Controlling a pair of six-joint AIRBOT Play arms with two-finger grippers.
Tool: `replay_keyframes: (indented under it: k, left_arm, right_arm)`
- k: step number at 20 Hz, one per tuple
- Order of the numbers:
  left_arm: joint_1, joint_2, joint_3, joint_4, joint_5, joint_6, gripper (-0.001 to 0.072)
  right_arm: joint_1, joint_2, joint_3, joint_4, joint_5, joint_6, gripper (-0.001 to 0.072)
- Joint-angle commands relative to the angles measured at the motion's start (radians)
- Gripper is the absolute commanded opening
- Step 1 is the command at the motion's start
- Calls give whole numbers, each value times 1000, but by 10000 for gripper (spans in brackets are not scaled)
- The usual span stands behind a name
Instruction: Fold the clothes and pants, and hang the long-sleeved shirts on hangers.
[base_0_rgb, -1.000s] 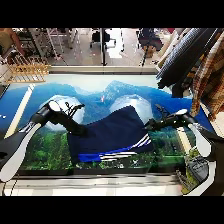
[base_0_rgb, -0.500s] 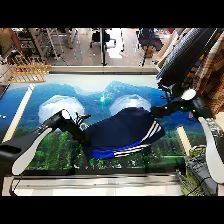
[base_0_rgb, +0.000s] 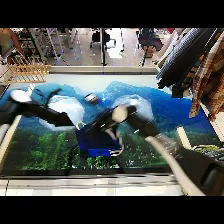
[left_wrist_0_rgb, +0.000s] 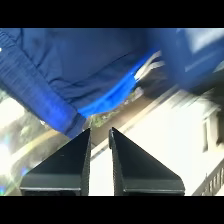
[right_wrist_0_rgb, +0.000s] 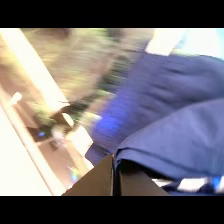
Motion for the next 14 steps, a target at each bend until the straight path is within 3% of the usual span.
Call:
replay_keyframes:
  k: [1, 2, 5, 7, 10, 14]
  left_arm:
    - [156, 138, 5, -19, -62, -18, 145]
    - [187, 149, 5, -19, -68, -18, 145]
    - [208, 149, -3, -19, -77, -18, 145]
    - [164, 141, -27, -19, -71, -16, 146]
    - [52, 114, -88, -19, -5, -6, 146]
    - [-114, 18, -173, 1, 177, 27, 127]
  right_arm:
    - [184, -107, 4, -17, -92, 94, 171]
    - [180, -110, 5, -26, -39, 108, 361]
    - [68, -9, 5, -105, 74, 184, 413]
    - [-82, 79, 5, -142, 116, 237, 560]
    - [-322, 98, -16, -10, 238, 233, 571]
    - [-513, 52, -199, 293, 235, 65, 573]
